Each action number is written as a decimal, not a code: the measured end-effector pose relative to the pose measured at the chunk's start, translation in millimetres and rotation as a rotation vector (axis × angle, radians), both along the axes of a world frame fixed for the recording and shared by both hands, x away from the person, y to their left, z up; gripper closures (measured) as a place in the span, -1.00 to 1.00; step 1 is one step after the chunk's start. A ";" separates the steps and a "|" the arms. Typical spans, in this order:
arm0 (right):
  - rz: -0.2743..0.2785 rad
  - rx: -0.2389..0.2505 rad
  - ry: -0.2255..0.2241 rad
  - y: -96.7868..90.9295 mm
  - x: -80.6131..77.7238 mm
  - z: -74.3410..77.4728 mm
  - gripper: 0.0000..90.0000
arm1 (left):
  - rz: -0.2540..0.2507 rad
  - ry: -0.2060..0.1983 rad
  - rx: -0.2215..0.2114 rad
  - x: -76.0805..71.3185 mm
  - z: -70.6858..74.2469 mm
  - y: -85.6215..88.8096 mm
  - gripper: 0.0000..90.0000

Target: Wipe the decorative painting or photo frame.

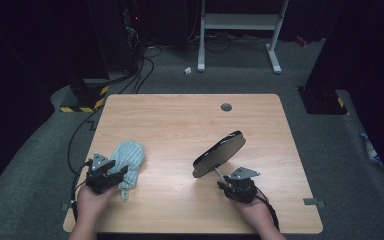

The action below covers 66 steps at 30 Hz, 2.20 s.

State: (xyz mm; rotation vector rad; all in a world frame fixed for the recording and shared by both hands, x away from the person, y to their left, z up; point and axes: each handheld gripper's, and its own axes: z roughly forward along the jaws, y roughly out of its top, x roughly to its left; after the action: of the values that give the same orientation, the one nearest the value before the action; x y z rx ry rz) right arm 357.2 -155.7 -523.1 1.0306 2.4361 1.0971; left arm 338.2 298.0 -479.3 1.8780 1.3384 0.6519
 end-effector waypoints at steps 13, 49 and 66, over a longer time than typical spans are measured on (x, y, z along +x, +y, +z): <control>0.016 0.030 0.012 -1.0 -3.9 0.2 -0.06 | -0.159 -0.050 -0.064 -14.8 9.4 -47.5 -0.12; -0.134 0.050 -0.042 -10.5 -8.5 2.6 -0.50 | -0.495 -0.092 -0.168 -3.6 -21.1 -190.8 0.13; -0.193 0.122 -0.077 -24.1 -12.8 18.3 -0.56 | -0.554 -0.076 -0.230 -16.7 -21.4 -200.4 0.23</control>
State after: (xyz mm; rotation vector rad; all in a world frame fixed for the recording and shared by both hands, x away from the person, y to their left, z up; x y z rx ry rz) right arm 344.4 -179.8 -504.8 1.2089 2.1801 1.2076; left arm 321.5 97.7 -500.7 1.8899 0.7497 0.2663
